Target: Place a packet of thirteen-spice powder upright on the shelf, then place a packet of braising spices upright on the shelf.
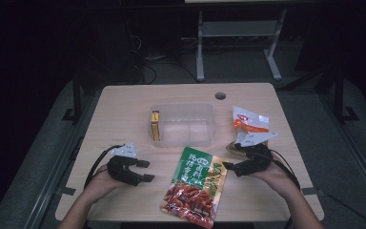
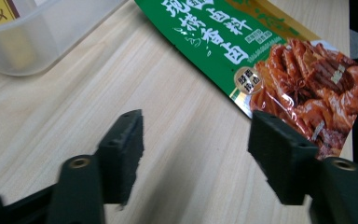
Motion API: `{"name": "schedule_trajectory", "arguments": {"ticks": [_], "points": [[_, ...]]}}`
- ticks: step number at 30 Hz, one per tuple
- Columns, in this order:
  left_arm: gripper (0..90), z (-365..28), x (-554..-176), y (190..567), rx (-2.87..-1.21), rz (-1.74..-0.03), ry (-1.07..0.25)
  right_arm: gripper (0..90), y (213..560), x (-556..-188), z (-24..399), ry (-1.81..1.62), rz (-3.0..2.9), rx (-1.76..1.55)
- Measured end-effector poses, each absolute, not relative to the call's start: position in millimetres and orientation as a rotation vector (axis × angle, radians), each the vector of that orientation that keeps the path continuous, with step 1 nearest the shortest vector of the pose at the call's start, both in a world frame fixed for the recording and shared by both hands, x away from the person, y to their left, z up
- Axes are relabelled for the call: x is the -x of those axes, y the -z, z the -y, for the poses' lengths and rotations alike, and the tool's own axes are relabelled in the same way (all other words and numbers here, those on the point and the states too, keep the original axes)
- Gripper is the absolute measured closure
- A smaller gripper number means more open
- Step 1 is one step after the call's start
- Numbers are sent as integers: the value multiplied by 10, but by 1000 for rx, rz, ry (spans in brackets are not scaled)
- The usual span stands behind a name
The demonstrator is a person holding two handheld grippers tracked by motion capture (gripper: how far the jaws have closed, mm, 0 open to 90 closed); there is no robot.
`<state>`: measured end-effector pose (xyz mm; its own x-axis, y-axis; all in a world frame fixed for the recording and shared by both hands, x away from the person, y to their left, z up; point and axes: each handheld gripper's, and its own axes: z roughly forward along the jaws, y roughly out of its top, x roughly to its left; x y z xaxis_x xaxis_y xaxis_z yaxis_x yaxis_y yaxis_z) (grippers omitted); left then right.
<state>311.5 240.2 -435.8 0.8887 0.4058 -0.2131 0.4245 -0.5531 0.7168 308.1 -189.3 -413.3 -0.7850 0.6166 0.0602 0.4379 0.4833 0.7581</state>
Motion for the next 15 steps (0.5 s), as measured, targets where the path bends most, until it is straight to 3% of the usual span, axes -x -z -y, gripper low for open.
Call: {"name": "schedule_trajectory", "arguments": {"ticks": [3, 4, 5, 7, 12, 15], "points": [[512, -2375, -3104, 4308, -2201, -588, 19, 159, 4202, -2990, 1963, -1170, -2507, -930], [512, -2360, -3099, 4293, -2191, -588, 22, 159, 4202, -2990, 1963, -1170, -2507, -930], [607, -2347, -3100, 4275, -2189, -580, 22, 159, 4234, -2944, 2001, -1170, -2508, -945], [652, -2304, -3084, 4243, -2177, -583, 23, 159, 4250, -2925, 2020, -1169, -2508, -951], [887, -2116, -3002, 4165, -2176, -534, 53, 159, 4339, -2863, 2085, -1154, -2516, -989], [895, -1938, -2943, 4151, -2190, -475, 68, 159, 4349, -2882, 2082, -1158, -2514, -990]]}}
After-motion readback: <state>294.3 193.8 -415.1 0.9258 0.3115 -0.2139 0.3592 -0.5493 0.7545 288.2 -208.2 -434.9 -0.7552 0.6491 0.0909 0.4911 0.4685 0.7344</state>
